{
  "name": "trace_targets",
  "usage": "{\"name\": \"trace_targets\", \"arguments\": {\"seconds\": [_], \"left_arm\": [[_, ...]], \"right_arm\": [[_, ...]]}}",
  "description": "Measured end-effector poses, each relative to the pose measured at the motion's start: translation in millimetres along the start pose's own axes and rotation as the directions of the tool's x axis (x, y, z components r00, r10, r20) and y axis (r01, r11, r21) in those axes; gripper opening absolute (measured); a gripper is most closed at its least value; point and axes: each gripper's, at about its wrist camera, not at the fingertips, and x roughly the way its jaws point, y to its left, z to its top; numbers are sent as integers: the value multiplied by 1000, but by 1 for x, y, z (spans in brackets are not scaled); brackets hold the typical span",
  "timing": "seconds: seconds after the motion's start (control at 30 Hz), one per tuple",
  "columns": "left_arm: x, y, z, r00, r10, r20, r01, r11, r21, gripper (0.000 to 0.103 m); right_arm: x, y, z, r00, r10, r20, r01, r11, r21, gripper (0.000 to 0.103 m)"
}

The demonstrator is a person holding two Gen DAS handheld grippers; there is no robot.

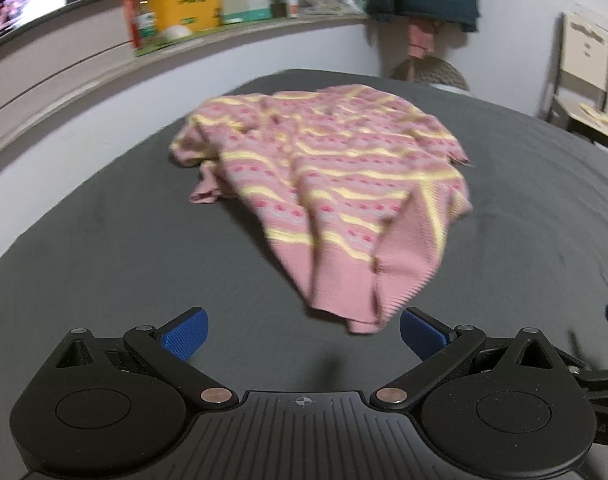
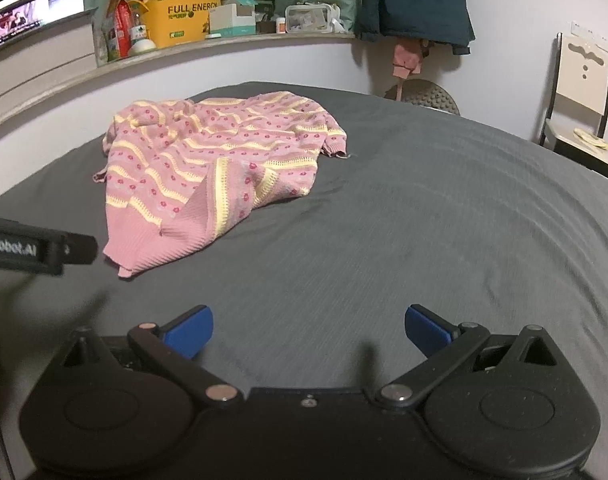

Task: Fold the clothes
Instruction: 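Grasp the pink sweater's hem edge with the right gripper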

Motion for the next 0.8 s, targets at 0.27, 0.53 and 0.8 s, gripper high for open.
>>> {"name": "trace_targets", "arguments": {"seconds": [0.27, 0.53, 0.8], "left_arm": [[0, 16, 3, 996, 83, 25, -82, 996, -41, 103], [6, 35, 2, 994, 110, -13, -111, 984, -137, 103], [8, 48, -1, 993, 114, -15, -115, 975, -188, 103]], "right_arm": [[33, 10, 43, 993, 110, 39, -112, 991, 78, 103], [111, 34, 88, 981, 180, -72, -159, 961, 228, 62], [123, 30, 88, 980, 198, -38, -180, 945, 273, 10]]}}
